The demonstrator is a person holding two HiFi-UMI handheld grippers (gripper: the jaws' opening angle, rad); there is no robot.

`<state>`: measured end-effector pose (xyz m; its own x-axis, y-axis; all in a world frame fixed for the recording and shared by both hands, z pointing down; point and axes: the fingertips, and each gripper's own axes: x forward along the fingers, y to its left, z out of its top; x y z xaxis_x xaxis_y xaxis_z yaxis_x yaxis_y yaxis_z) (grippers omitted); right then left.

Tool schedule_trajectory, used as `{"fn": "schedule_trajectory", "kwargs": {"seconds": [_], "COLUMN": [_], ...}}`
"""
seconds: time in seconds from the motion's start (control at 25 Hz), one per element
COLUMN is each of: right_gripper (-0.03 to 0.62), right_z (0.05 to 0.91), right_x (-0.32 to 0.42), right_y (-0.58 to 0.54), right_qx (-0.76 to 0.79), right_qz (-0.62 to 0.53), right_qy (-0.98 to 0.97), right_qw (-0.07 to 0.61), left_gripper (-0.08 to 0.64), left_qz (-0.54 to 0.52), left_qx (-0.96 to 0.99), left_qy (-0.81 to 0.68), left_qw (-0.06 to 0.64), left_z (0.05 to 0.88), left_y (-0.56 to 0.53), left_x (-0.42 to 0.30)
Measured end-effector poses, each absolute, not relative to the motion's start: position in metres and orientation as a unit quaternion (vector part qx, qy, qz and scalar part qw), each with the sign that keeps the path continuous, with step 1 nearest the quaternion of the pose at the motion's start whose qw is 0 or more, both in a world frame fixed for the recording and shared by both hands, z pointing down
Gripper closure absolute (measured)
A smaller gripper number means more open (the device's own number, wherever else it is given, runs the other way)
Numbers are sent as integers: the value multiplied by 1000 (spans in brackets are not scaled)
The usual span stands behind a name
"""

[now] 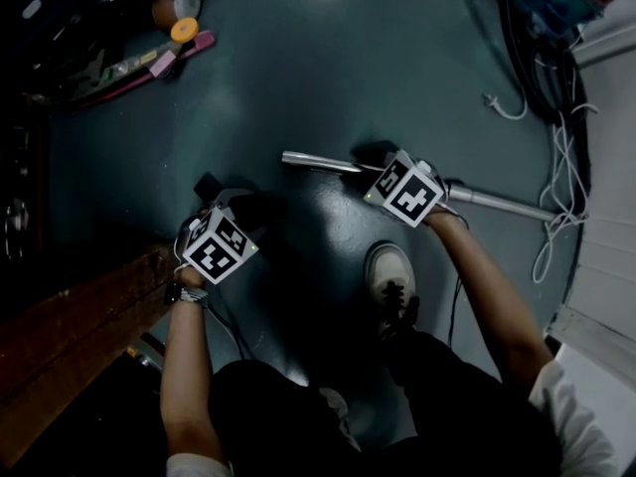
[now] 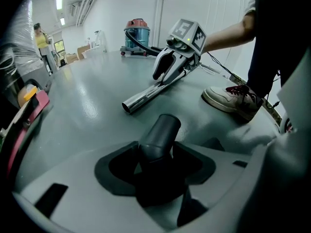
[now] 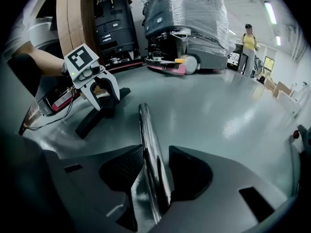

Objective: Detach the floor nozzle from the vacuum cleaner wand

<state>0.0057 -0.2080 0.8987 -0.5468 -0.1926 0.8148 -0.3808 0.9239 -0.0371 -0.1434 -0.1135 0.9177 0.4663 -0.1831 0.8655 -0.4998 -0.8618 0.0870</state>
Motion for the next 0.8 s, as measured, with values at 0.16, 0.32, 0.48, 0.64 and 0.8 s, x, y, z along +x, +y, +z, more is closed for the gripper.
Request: {"fn": "schedule_trajectory", "kwargs": {"seconds": [0.16, 0.32, 0.48, 0.64, 0.8], "right_gripper": [420, 419, 419, 420, 425], "right_z": [888, 877, 867, 848, 816], "right_x": [14, 22, 28, 34, 33], "right_y": [-208, -209, -208, -220, -236], "right_qx": [175, 192, 203, 237, 277], "right_qz": [92, 99, 103, 105, 106], "right_qy": [-875, -878, -882, -888, -898], "right_qw": [443, 427, 413, 379, 325], "left_gripper": [287, 262, 236, 233, 236], "left_qz": [473, 453, 416, 356, 306], "left_qx": [832, 835, 851, 866, 870], "left_qy": [-225, -239, -236, -275, -331], "left_qw": [185, 201, 216, 217, 201], "left_z": [916, 911, 897, 876, 845], "left_y": [-118, -121, -117, -128, -154], "left_x": [-144, -143, -138, -134, -142]}}
